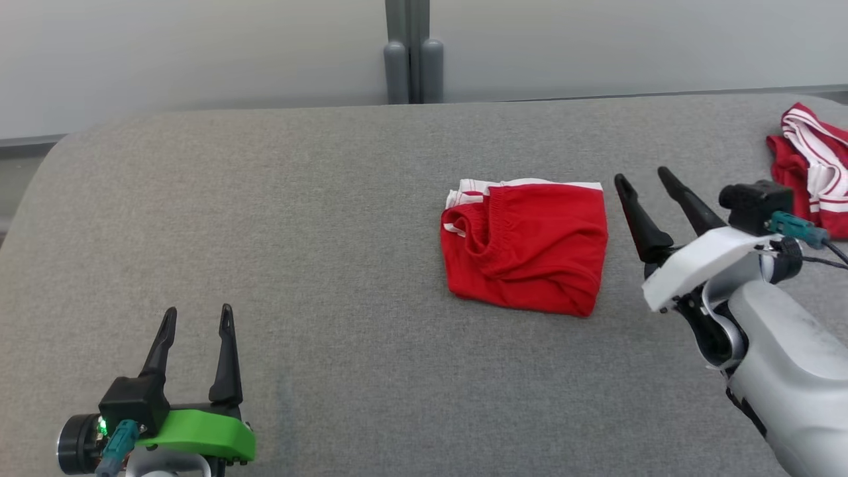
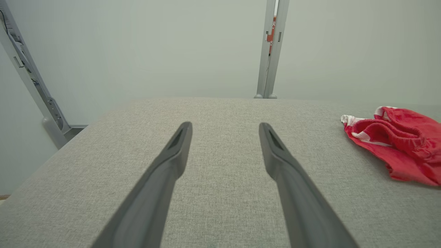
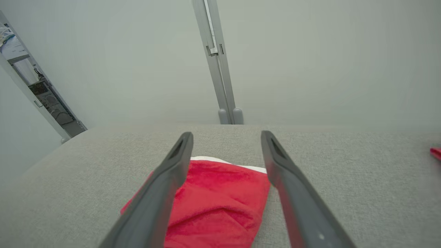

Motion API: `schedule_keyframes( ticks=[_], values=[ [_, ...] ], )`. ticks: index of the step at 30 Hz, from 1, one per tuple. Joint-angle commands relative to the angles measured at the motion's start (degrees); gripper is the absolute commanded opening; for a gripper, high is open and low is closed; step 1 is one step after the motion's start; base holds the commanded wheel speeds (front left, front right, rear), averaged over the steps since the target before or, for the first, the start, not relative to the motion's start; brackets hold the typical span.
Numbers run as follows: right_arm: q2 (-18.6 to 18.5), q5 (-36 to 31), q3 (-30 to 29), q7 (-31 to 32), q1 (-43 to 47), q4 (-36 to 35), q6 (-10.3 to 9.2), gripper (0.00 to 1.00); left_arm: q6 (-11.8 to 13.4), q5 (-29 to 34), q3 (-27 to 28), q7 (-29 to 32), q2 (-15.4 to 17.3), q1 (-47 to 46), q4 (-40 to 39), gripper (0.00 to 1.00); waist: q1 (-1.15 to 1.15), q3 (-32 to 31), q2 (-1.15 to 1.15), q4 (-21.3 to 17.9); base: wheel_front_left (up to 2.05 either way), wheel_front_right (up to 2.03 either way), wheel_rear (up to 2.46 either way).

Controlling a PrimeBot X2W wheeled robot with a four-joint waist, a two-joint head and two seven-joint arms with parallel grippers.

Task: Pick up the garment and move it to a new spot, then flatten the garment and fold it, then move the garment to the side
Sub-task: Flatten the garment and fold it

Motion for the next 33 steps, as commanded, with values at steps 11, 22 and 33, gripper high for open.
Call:
schedule_keyframes(
  ticks=[11, 22, 33],
  values=[
    [4.8, -18.0, -19.7, -0.4, 23.3, -23.8, -0.02, 1.0, -0.3, 0.8, 3.0, -0.1, 0.3, 1.5, -0.7, 1.0, 0.0, -1.8, 0.0, -4.3, 0.0, 0.0, 0.0],
    [11.6, -24.4, -25.0, -0.4, 34.9, -30.0, -0.02, 1.0, -0.5, 1.7, 4.3, -0.1, 0.5, 3.7, -0.5, 1.0, 0.0, -4.4, 0.0, -3.5, 0.0, 0.0, 0.0],
    [13.5, -25.7, -24.0, -0.4, 37.9, -29.3, -0.02, 1.0, -0.7, 1.9, 4.5, -0.1, 0.4, 4.9, -0.7, 1.0, 0.0, -5.3, 0.0, -2.7, 0.0, 0.0, 0.0]
  ],
)
